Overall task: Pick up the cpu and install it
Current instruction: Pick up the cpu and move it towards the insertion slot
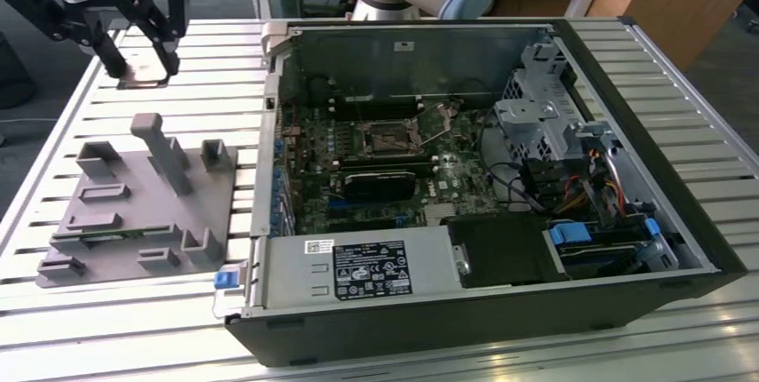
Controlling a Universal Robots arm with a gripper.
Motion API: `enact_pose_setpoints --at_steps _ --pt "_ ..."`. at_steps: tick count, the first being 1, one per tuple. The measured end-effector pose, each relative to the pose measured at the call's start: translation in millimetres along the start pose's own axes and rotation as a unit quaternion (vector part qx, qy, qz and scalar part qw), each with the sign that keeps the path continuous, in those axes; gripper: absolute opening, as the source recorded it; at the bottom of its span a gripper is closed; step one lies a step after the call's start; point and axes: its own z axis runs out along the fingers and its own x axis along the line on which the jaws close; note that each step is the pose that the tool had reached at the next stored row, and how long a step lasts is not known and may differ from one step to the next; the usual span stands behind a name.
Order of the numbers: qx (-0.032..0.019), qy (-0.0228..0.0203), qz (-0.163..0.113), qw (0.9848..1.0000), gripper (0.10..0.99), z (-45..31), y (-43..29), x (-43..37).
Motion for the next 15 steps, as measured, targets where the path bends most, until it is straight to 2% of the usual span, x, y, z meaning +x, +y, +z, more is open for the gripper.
enact_pose_setpoints --at_steps 15 --pt "0.0000 0.0000 0.000 1.0000 0.533 0.5 0.3 -21.3"
